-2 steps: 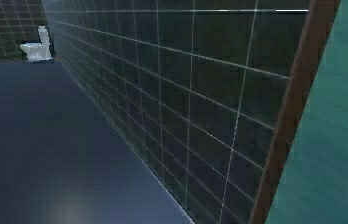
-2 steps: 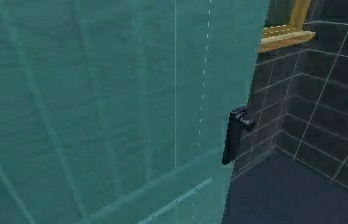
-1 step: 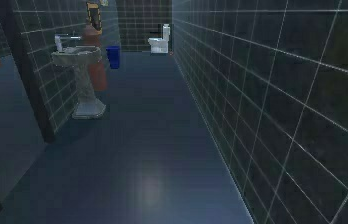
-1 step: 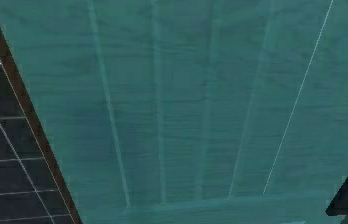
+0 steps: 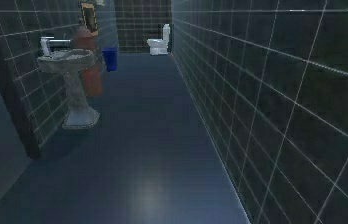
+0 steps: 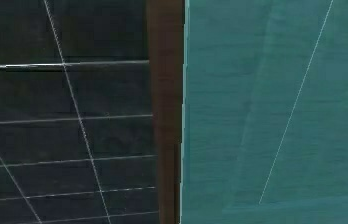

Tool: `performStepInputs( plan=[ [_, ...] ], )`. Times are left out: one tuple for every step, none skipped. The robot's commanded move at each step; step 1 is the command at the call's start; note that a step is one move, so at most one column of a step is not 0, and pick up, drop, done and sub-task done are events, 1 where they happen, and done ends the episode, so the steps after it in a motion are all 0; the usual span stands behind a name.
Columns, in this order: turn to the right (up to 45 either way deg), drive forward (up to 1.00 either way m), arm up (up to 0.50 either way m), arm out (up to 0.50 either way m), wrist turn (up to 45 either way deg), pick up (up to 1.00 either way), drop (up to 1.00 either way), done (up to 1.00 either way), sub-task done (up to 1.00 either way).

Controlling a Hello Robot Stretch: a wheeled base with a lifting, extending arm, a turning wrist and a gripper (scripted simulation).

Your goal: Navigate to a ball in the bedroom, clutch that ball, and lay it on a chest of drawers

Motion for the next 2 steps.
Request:
performStepInputs(
  plan=[
    [-39.0,0.0,0.0,0.0,0.0,0.0,0.0,0.0,0.0],
    [0.0,1.0,0.0,0.0,0.0,0.0,0.0,0.0,0.0]
  ],
)
